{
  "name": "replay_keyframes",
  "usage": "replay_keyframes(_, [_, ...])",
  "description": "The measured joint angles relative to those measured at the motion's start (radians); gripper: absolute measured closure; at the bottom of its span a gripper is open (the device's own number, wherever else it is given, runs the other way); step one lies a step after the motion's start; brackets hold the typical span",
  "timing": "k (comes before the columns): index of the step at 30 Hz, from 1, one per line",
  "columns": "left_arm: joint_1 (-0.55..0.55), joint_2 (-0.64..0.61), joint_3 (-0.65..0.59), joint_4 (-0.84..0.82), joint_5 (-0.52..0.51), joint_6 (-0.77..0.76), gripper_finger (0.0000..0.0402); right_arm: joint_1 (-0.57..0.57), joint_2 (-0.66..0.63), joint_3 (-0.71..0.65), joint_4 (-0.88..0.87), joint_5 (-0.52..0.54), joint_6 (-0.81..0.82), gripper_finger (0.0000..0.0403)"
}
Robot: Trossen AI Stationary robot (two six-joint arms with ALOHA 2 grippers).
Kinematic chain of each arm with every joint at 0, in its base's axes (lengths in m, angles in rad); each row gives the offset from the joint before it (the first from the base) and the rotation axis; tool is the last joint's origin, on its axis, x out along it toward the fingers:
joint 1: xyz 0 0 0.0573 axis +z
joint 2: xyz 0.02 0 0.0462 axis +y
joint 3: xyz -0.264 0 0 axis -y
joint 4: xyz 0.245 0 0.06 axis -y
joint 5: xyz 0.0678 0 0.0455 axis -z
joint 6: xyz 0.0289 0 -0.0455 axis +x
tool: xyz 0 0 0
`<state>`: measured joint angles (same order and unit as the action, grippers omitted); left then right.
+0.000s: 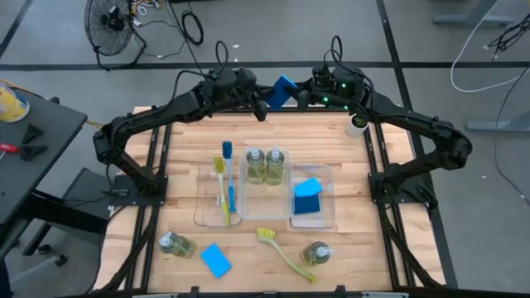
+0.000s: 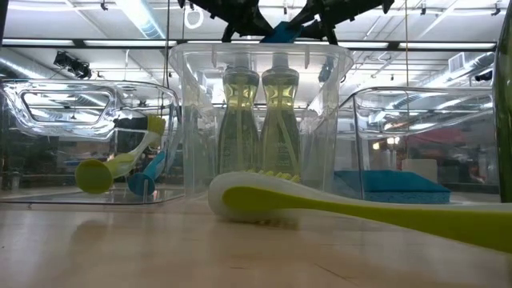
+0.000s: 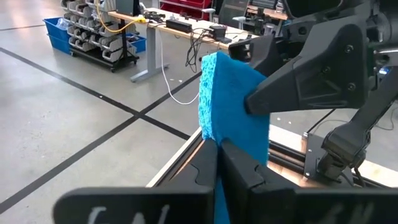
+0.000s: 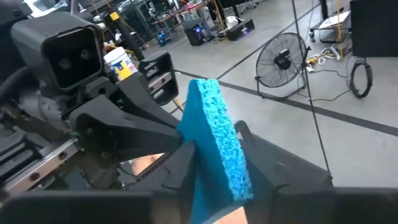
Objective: Pick & Place Kitchen Sink Supplies
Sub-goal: Put the blue sponge wipe into the right transparent bin
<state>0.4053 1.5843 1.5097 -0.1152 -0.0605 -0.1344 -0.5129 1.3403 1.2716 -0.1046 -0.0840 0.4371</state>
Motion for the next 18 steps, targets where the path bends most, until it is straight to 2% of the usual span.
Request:
replay_keyframes(10, [0.002,0.000,0.000,-0.003,0.002,-0.011,0.0378,0.000,-0.001,0.000,0.001,-0.045,-0.028,0.0390])
replay_keyframes(13, [0.002,0.000,0.000,-0.001,0.019,-0.022,0.0350,-0.001,-0.002,0.000,0.000,-0.069,-0.034,0.0395])
replay_keyframes(18, [0.000,0.000,0.000,0.004,0.031,-0.092,0.0266,-0.001,-0.001,0.000,-0.013,-0.122,-0.043,0.0395])
